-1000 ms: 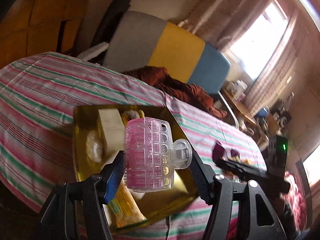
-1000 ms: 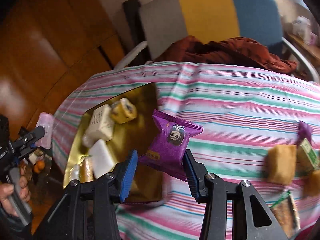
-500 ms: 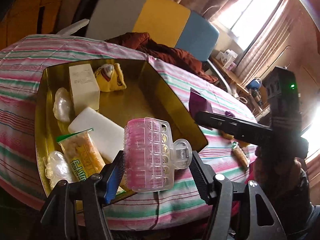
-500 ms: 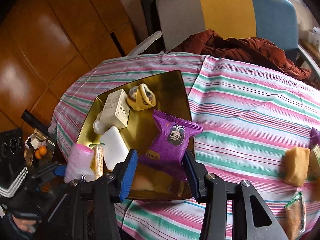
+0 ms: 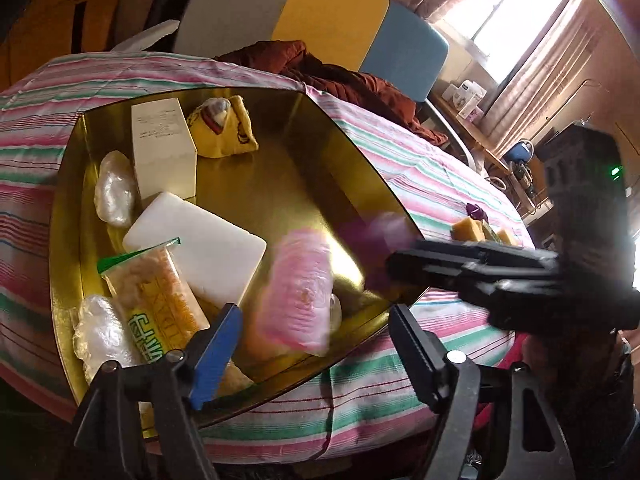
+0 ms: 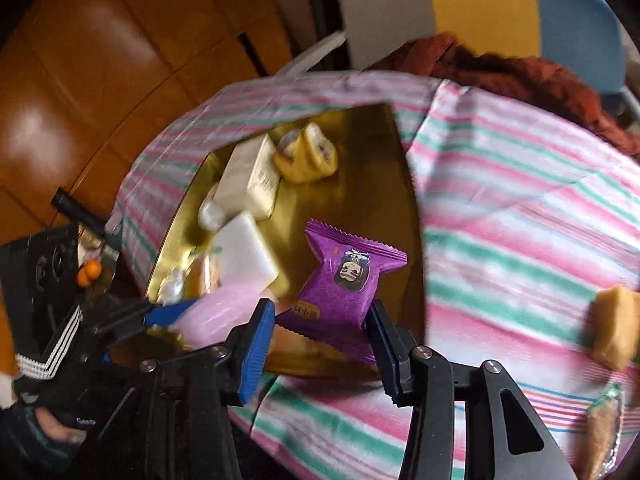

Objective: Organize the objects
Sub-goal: 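Carry the roller and purple packet over the gold tray and open both grippers, then move both grippers back to the remaining sponges and cracker packet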

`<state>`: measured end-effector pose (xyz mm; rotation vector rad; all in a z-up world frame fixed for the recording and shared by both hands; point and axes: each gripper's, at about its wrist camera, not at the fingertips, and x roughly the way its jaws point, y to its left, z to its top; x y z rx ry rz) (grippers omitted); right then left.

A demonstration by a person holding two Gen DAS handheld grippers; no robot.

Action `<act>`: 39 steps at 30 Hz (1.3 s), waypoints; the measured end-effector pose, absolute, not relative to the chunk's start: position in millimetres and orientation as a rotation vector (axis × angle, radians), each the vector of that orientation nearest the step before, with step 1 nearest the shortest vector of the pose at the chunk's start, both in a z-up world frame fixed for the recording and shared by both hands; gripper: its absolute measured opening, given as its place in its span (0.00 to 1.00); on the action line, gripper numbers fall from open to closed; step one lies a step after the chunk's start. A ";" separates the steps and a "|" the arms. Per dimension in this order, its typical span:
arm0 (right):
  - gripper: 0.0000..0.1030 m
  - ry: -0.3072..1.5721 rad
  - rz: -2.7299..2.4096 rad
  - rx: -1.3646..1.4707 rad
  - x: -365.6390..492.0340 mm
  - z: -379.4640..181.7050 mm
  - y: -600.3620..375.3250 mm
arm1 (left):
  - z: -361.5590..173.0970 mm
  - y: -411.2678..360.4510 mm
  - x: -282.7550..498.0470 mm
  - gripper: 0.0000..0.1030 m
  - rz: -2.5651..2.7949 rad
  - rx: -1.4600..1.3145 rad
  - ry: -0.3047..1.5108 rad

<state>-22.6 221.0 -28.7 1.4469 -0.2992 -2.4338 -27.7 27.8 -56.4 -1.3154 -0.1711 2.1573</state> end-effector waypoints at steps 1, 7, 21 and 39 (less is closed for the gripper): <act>0.48 -0.303 -2.424 1.453 -23.1 -31.3 219.9 | -55.2 26.8 -28.6 0.75 2.165 -1.315 -0.175; 0.48 -0.320 -2.393 1.464 -19.9 -40.4 214.0 | -51.1 16.6 -30.9 0.75 2.219 -1.322 -0.186; 0.89 -0.316 -2.585 1.349 4.2 -14.0 224.4 | -14.5 13.1 -25.0 0.75 2.479 -1.201 -0.054; 0.91 -0.280 -2.787 1.315 23.7 -11.9 246.0 | -7.5 20.5 -11.2 0.75 2.631 -1.149 0.096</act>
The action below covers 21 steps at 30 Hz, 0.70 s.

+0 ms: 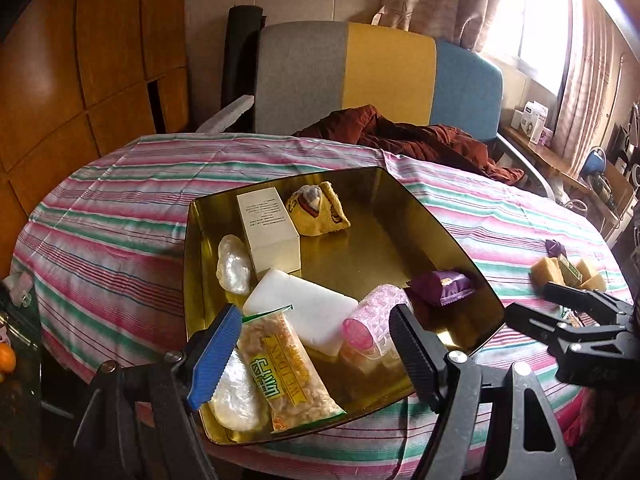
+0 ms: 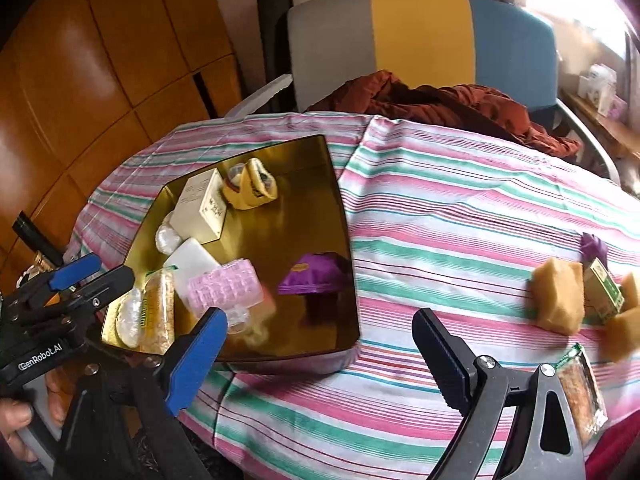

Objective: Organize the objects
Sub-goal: 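Move both grippers back to the remaining sponges and cracker packet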

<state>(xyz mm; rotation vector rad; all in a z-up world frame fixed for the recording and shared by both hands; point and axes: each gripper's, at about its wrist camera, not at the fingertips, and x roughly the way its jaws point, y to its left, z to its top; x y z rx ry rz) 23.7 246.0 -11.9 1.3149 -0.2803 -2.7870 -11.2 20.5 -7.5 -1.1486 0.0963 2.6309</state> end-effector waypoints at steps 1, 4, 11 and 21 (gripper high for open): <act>0.91 -0.289 -2.795 1.314 25.2 -11.6 248.9 | -7.9 22.3 -10.7 0.75 2.632 -1.147 0.109; 0.91 -0.319 -2.804 1.316 28.7 -11.7 257.1 | -9.6 26.2 -9.7 0.75 2.620 -1.149 0.131; 0.92 -0.356 -2.830 1.336 35.4 -15.4 271.8 | -13.2 38.8 -5.3 0.75 2.566 -1.153 0.177; 1.00 -0.407 -2.891 1.334 46.1 -10.2 307.8 | -11.0 49.5 -0.8 0.75 2.503 -1.126 0.185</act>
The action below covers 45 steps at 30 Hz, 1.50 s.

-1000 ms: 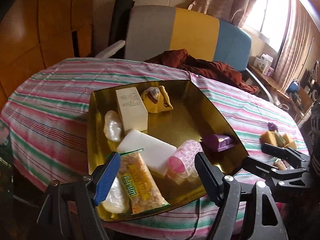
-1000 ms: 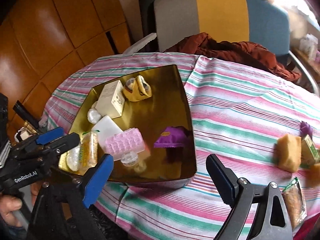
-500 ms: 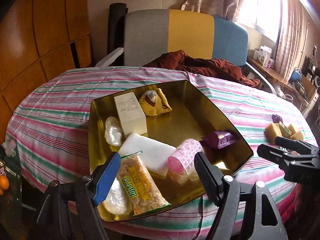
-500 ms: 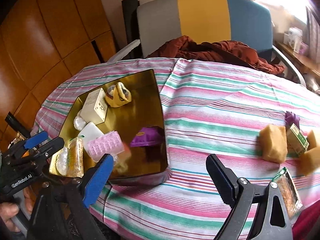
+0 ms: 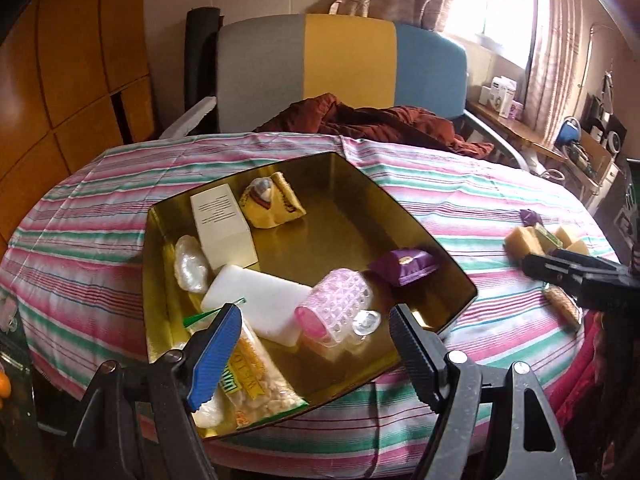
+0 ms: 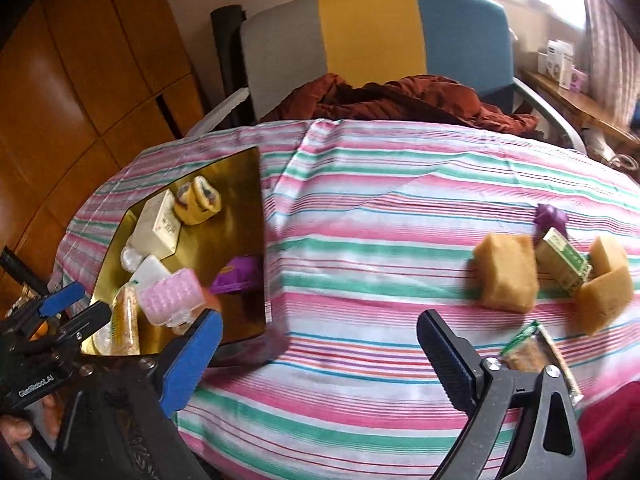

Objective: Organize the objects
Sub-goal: 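Move both grippers back to the remaining sponges and cracker packet, then grasp the green-topped cracker packet with the left gripper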

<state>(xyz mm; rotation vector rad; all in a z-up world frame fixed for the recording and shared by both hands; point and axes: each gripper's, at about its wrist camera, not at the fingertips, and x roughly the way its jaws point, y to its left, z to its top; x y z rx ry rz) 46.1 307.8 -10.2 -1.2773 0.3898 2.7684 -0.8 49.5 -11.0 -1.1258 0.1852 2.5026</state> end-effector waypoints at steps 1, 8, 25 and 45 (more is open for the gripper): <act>1.00 0.393 2.764 -1.266 48.7 -9.0 314.3 | -10.4 51.0 -0.4 0.75 2.496 -1.121 0.188; 1.00 0.456 2.625 -1.190 76.7 -6.5 378.7 | -3.4 68.0 2.6 0.75 2.417 -1.077 0.195; 1.00 0.927 2.220 -0.629 183.4 5.0 528.8 | -0.4 211.8 27.6 0.75 1.959 -1.044 0.342; 1.00 1.052 2.312 -0.484 199.3 5.2 529.5 | -75.2 353.7 27.6 0.74 1.601 -1.472 0.216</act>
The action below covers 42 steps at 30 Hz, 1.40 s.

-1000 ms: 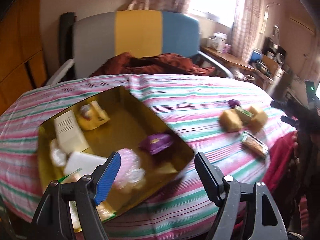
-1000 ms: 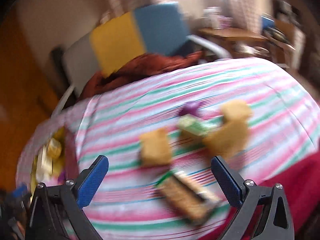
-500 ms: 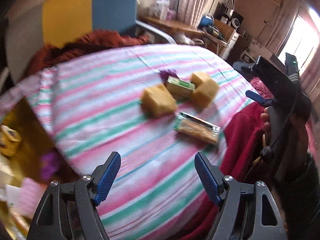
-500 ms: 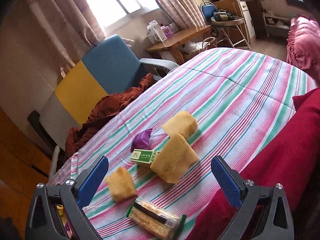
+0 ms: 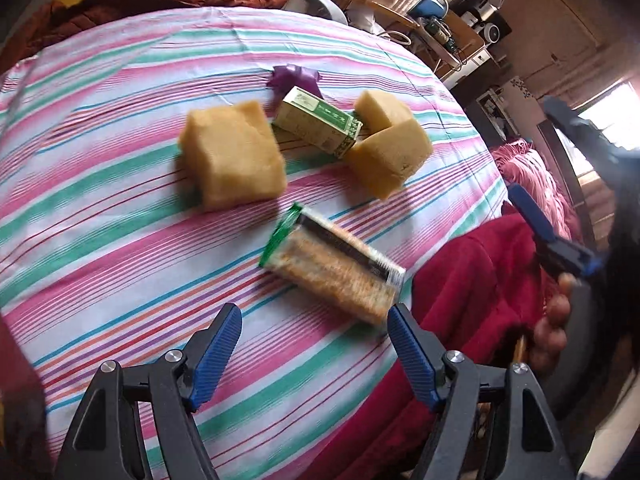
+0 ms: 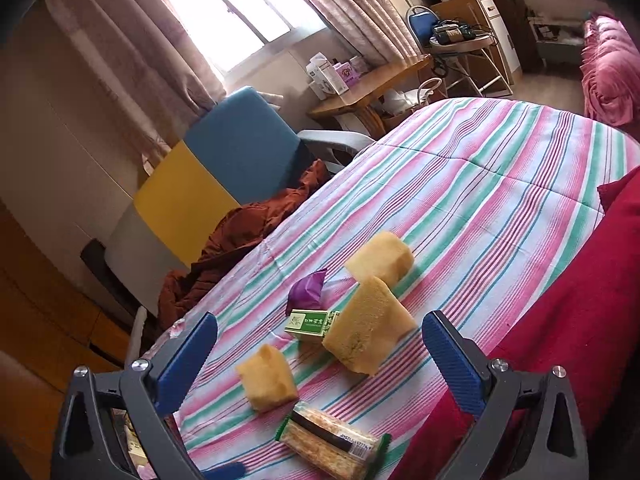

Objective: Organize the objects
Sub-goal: 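Grasp the green-topped cracker packet with the left gripper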

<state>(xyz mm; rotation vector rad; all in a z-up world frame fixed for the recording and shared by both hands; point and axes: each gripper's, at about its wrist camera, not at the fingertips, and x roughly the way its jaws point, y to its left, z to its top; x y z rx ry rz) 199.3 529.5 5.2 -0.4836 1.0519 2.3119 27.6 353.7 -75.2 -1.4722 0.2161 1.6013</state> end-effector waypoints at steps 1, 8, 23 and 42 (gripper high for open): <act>1.00 1.056 2.316 -0.476 200.6 5.3 530.3 | -77.7 359.8 27.4 0.74 1.606 -1.490 0.207; 1.00 1.070 2.328 -0.456 202.1 5.2 531.2 | -87.8 390.9 31.4 0.74 1.612 -1.565 0.145; 1.00 1.089 2.345 -0.444 202.7 4.6 531.0 | -100.9 423.9 57.4 0.67 1.740 -1.337 0.436; 1.00 1.025 2.288 -0.581 188.5 -0.3 530.8 | -94.7 331.9 51.3 0.47 1.700 -1.226 0.490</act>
